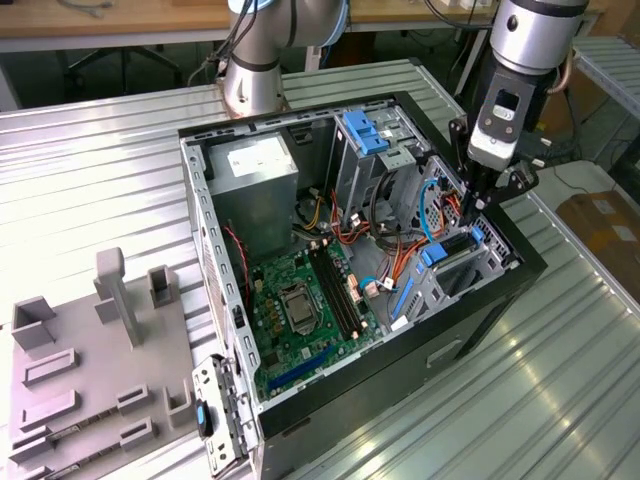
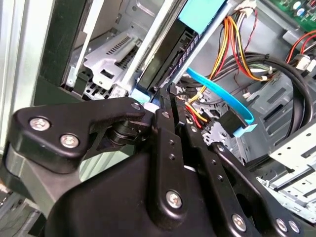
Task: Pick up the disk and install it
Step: 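Insert the disk into the insertion slot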
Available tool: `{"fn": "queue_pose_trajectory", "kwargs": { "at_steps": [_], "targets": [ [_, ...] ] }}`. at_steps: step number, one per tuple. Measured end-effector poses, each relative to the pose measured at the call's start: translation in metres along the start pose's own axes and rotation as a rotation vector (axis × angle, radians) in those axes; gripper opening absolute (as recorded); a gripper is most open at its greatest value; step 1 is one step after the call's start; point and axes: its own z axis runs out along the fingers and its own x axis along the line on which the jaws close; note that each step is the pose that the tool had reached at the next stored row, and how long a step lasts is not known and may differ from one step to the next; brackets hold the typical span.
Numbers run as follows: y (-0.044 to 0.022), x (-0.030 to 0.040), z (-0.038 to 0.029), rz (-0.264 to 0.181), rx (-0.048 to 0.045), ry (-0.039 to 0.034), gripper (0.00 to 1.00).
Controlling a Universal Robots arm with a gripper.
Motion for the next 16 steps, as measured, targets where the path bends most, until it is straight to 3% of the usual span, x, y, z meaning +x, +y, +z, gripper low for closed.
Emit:
{"fn": "queue_pose_trajectory", "kwargs": {
  "at_steps": [1, 6, 8, 11, 16],
  "targets": [
    [-0.0025, -0.001, -0.0002, 0.001, -0.0047, 0.0026, 0.16],
    [-0.0065, -0.0083, 0.0025, 0.001, -0.0073, 0.0048, 0.16],
    [-0.0125, -0.0092, 0.0022, 0.004, -0.0188, 0.0157, 0.16],
    [-0.015, -0.0093, 0.0022, 0.007, -0.0361, 0.0228, 0.16],
    [-0.0152, -0.0093, 0.0028, 0.039, -0.0355, 0.0185, 0.16]
  ]
}}
